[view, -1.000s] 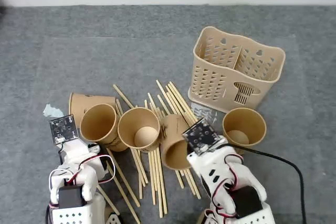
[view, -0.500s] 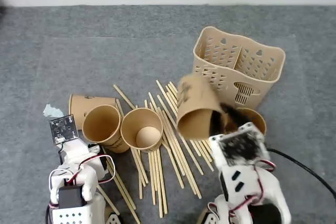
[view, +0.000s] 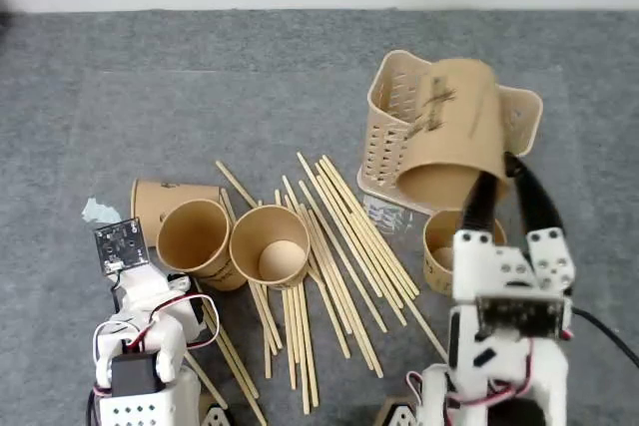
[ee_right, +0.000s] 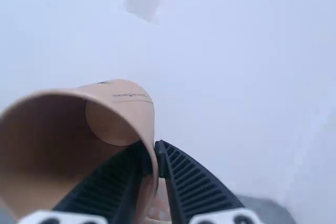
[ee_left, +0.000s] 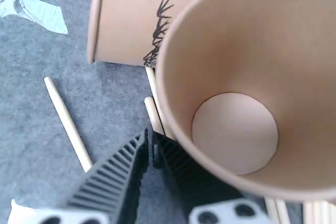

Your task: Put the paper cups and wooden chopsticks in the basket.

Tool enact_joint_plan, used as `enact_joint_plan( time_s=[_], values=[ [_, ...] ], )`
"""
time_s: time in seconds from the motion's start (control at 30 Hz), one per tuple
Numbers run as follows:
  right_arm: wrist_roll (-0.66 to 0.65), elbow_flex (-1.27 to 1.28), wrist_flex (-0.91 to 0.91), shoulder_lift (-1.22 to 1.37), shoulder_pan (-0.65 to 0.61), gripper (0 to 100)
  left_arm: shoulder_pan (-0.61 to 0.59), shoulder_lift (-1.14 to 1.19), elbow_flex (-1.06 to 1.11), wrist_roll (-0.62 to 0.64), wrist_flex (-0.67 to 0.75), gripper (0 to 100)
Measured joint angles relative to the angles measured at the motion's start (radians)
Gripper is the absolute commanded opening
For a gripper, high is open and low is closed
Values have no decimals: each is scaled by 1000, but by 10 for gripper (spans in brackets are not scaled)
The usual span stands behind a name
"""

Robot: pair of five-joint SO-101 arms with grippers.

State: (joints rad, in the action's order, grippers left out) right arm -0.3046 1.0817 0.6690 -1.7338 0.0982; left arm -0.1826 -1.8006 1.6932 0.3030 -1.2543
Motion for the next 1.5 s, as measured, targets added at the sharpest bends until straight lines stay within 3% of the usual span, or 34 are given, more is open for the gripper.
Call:
enact_joint_plan(
  time_s=[0.17,0.43,1.0,1.33,1.5],
  values=[
    [15,-118,23,184,78,8,0,0,0,0,0,14],
    [130,-471,221,571,98,8,0,0,0,0,0,14],
    [221,-1412,942,1381,120,8,0,0,0,0,0,14],
    [221,-1629,1071,1636,175,13,0,0,0,0,0,14],
    [221,-1631,1071,1677,178,164,0,0,0,0,0,14]
  ],
)
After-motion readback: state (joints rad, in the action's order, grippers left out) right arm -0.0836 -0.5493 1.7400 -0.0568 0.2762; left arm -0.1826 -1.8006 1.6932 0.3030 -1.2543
